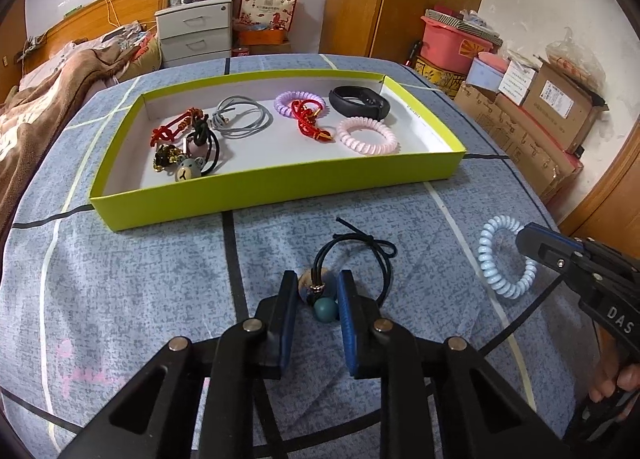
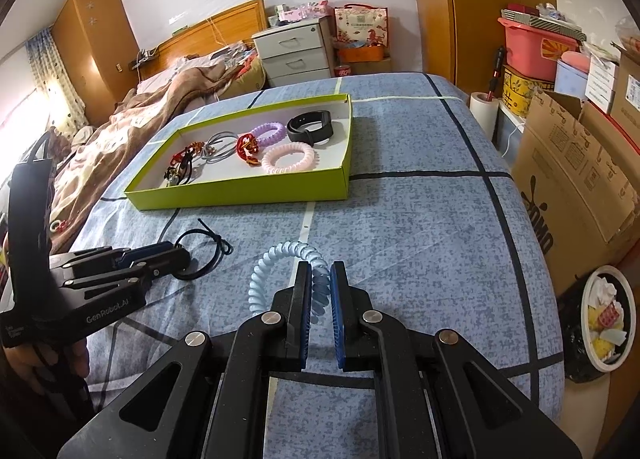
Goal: Organize jewelry
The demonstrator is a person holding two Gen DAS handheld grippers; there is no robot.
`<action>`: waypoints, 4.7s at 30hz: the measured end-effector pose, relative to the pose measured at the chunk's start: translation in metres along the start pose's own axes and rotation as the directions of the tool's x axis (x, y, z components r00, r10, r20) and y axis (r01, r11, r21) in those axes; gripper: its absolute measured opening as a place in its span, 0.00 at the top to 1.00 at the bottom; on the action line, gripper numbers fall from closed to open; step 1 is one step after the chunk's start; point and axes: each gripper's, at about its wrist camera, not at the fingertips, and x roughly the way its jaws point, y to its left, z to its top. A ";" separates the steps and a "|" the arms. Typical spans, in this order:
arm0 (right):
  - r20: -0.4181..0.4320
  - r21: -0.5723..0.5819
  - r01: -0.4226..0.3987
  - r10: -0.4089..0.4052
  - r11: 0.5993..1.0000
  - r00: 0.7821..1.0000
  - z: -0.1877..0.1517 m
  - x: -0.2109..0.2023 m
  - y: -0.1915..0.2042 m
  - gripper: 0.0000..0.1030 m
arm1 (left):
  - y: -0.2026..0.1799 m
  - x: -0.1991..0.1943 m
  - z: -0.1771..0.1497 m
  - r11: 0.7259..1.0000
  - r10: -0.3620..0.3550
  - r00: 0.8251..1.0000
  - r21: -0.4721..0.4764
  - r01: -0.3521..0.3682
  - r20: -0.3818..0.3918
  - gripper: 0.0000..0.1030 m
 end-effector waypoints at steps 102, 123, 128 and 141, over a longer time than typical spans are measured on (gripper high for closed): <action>0.050 -0.061 0.025 -0.022 0.998 0.999 0.074 0.045 0.052 0.58 | 0.066 -0.024 0.044 0.988 0.114 0.987 -0.115 -0.101 0.111 0.48; 0.110 -0.079 0.061 -0.052 0.995 0.993 0.031 -0.004 0.081 0.57 | 0.043 -0.071 0.002 0.957 0.256 0.952 -0.180 -0.226 0.170 0.48; 0.123 -0.075 0.056 -0.046 0.996 0.991 0.026 -0.010 0.085 0.57 | 0.040 -0.076 -0.004 0.956 0.263 0.949 -0.179 -0.232 0.172 0.48; 0.134 -0.074 0.054 -0.044 0.996 0.990 0.020 -0.017 0.090 0.57 | 0.037 -0.087 -0.008 0.957 0.259 0.948 -0.182 -0.226 0.185 0.48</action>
